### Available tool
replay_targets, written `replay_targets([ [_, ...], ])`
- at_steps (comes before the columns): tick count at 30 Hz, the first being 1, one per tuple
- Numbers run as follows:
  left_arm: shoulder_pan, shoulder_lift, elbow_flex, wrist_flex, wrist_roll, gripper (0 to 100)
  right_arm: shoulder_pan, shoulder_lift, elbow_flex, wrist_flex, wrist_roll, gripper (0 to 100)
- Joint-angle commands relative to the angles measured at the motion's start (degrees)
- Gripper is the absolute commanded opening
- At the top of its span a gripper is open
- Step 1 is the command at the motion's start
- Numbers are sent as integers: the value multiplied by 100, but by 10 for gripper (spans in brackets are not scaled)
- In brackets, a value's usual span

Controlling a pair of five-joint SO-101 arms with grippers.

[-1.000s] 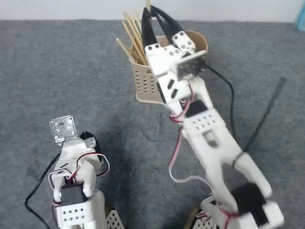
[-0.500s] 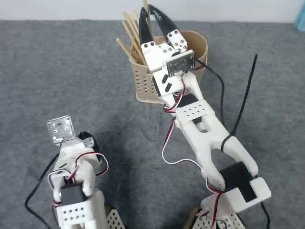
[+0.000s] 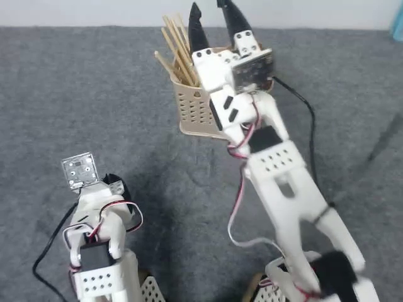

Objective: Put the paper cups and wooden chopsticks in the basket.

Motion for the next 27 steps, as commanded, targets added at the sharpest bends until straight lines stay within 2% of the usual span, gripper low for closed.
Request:
replay_targets([
  [1, -44, -105, -13, 18, -62, 13, 198, -1226, -343, 1393, -396, 154],
  [3, -44, -105, -13, 18, -62, 13, 295, -1710, -343, 2079, -431, 117],
  [6, -44, -105, -13, 18, -62, 13, 673, -2352, -343, 2897, -440, 1],
  [8, -44, -105, -13, 18, -62, 13, 954, -2738, -299, 3345, -457, 26],
  [13, -44, -105, -13, 18, -62, 13, 1499, -3635, -299, 4936, -466, 8],
  [19, -9, -105, -13, 18, -62, 13, 1640, -4716, 202, 7046, -466, 7],
  [27, -9, -105, -13, 18, -62, 13, 1631, -6905, 2936, 7380, -308, 7],
])
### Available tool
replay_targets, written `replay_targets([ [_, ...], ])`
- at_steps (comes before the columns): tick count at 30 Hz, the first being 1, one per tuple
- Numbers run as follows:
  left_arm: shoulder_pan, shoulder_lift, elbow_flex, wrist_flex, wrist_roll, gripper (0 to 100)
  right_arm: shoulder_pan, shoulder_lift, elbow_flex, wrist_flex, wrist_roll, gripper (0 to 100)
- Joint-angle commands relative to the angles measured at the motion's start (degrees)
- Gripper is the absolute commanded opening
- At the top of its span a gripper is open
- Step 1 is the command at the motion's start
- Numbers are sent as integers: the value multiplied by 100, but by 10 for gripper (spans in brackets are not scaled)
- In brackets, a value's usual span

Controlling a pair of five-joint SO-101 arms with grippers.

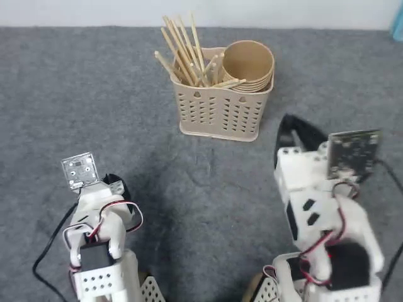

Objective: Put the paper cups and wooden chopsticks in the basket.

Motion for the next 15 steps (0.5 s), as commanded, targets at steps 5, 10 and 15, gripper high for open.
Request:
replay_targets([
  [5, 9, -105, -13, 123, -53, 13, 48, -2404, 2725, 189, 870, 7],
  [10, 484, -105, -13, 448, -62, 13, 57, -2088, 3956, 470, 484, 7],
  [15, 352, -105, -13, 598, -53, 13, 4, -2105, 4404, 1305, 105, 7],
])
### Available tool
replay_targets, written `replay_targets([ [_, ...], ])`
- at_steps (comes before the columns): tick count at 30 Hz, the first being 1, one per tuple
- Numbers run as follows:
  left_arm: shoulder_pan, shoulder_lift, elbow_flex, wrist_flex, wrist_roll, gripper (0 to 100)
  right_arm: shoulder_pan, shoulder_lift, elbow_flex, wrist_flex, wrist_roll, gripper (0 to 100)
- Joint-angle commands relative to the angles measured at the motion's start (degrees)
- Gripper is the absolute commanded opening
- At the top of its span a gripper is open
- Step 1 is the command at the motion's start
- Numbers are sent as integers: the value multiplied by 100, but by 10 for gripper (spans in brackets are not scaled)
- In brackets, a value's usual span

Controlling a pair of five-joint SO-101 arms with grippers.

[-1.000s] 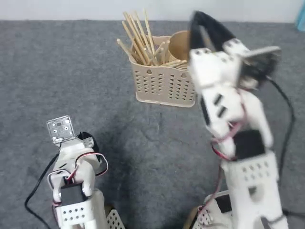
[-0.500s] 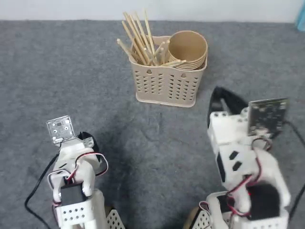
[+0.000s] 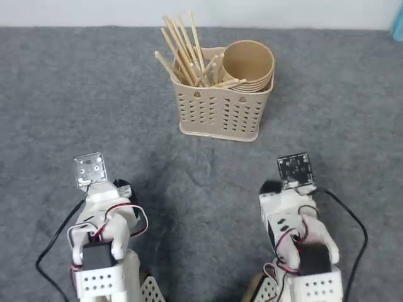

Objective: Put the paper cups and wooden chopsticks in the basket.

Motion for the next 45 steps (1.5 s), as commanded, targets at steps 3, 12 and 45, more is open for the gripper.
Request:
replay_targets([
  [3, 0, -105, -13, 255, -53, 13, 75, 48, 360, 734, -176, 7],
  [12, -26, -105, -13, 264, -44, 13, 1209, -171, 651, 752, -141, 7],
  [45, -26, -105, -13, 264, -44, 13, 2431, -163, 651, 813, -167, 7],
])
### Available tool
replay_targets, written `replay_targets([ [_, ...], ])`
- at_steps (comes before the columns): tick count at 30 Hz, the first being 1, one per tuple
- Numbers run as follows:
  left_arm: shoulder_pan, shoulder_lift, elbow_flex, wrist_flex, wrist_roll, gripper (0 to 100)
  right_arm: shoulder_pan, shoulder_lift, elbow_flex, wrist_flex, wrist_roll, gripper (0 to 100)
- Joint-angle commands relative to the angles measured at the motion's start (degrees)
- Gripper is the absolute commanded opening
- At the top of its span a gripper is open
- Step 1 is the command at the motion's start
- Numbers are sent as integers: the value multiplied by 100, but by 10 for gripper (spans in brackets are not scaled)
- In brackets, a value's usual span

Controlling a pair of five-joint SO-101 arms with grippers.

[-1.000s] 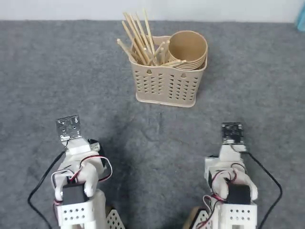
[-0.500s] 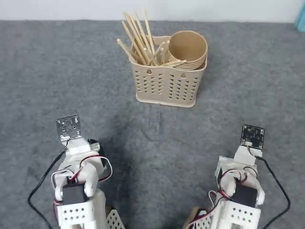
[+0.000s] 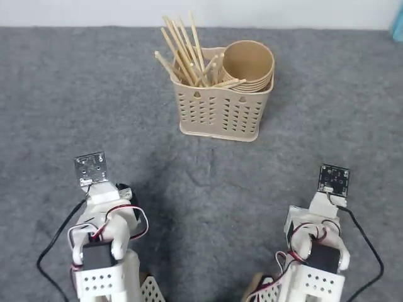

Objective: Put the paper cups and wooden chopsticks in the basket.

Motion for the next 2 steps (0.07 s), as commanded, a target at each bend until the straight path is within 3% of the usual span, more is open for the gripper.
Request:
replay_targets([
  [1, -26, -105, -13, 26, -44, 13, 75, -84, 123, 57, -62, 7],
  [2, -26, -105, -13, 26, -44, 13, 75, -84, 123, 57, -62, 7],
])
